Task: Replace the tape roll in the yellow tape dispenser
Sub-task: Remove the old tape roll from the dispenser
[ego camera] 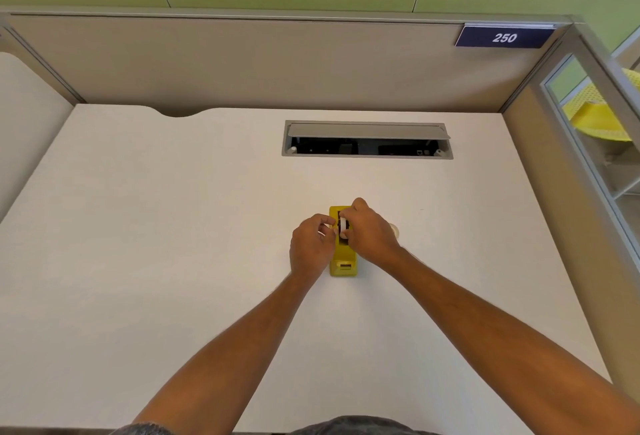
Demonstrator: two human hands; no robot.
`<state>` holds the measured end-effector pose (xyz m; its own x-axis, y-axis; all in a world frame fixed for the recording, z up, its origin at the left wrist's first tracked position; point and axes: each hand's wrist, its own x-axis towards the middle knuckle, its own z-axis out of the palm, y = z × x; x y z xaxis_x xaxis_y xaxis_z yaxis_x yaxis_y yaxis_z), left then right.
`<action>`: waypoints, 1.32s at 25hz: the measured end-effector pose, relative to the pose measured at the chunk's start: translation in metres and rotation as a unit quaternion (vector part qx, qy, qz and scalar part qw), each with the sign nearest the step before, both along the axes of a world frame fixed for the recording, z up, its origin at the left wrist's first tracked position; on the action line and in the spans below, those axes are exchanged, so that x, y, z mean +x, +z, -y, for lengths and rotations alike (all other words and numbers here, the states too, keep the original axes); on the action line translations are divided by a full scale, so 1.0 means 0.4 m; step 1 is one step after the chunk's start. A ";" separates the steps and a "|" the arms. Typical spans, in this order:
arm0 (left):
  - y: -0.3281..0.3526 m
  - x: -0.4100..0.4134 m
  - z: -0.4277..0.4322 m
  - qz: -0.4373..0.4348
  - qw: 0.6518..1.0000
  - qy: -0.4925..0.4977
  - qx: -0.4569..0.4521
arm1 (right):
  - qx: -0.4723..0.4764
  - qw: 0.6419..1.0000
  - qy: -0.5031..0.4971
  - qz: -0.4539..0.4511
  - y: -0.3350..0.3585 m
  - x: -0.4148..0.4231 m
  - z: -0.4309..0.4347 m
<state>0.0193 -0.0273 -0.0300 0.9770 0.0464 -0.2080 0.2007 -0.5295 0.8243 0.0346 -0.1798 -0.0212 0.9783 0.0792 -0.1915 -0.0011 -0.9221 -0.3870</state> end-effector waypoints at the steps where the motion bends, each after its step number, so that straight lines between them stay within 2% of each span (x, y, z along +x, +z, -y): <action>1: 0.002 -0.001 0.000 -0.003 1.000 -0.001 0.001 | 0.002 1.000 0.002 0.000 0.000 0.000 0.000; 22: 0.013 0.005 0.010 -0.014 1.000 -0.021 0.001 | 0.036 0.999 0.000 0.008 0.021 0.009 0.010; 28: 0.014 0.007 0.005 -0.019 0.999 -0.025 0.008 | 0.025 0.999 0.007 -0.025 0.007 -0.005 0.009; 33: 0.013 0.011 0.000 -0.023 0.999 -0.035 0.019 | -0.015 1.000 0.013 -0.012 0.019 0.005 -0.004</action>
<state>0.0237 -0.0273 -0.0246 0.9678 -0.0138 -0.2514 0.1983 -0.5737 0.7947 0.0364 -0.1781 -0.0134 0.9713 0.0981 -0.2166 0.0141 -0.9331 -0.3593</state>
